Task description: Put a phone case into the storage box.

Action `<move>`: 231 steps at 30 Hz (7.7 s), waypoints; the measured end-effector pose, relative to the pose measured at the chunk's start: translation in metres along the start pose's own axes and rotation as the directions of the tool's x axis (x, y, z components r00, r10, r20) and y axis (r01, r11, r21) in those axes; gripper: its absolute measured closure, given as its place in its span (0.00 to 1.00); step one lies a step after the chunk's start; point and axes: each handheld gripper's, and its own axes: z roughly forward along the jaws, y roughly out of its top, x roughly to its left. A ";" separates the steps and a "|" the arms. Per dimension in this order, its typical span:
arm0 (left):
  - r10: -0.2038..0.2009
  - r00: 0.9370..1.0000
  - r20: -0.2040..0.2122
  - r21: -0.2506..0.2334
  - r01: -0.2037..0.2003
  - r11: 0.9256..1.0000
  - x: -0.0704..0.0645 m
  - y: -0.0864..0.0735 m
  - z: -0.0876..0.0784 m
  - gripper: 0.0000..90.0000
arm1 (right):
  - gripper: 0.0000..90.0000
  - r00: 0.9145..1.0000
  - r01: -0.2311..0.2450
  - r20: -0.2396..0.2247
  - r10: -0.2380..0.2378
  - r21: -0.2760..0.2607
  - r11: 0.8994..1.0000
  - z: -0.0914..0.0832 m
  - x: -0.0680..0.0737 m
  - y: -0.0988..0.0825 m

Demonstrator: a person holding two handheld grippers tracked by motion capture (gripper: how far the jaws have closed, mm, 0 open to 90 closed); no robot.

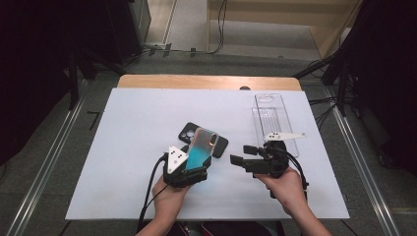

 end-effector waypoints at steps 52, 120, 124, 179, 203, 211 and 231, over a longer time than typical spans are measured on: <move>-0.065 0.996 0.064 -0.055 0.069 0.996 -0.026 -0.009 -0.001 0.19 | 0.83 0.969 -0.236 -0.062 0.239 0.048 0.971 0.056 -0.003 0.036; -0.092 0.906 0.414 0.336 -0.058 0.940 0.038 0.054 0.001 0.27 | 0.86 0.944 0.294 -0.155 -0.290 0.004 0.956 0.007 -0.003 0.037; -0.054 0.895 0.442 0.331 -0.106 0.938 0.042 0.058 0.001 0.29 | 0.86 0.933 0.319 -0.179 -0.311 0.013 0.948 0.009 -0.005 0.036; -0.038 0.692 0.721 0.290 -0.252 0.923 0.046 0.076 -0.005 0.90 | 0.64 0.812 0.420 -0.459 -0.361 0.030 0.907 0.029 0.009 0.032; -0.101 0.835 0.541 0.354 -0.117 0.928 0.053 0.093 -0.018 0.90 | 0.00 0.918 0.308 -0.248 -0.311 -0.054 0.950 0.025 0.009 0.026; -0.137 0.894 0.426 0.344 -0.019 0.939 0.056 0.100 -0.022 0.90 | 0.00 0.947 0.277 -0.160 -0.280 -0.041 0.960 0.028 0.016 0.026; -0.184 0.940 0.286 0.348 0.077 0.934 0.048 0.104 -0.024 0.90 | 0.00 0.958 0.286 0.016 -0.286 -0.057 0.956 0.046 0.046 0.013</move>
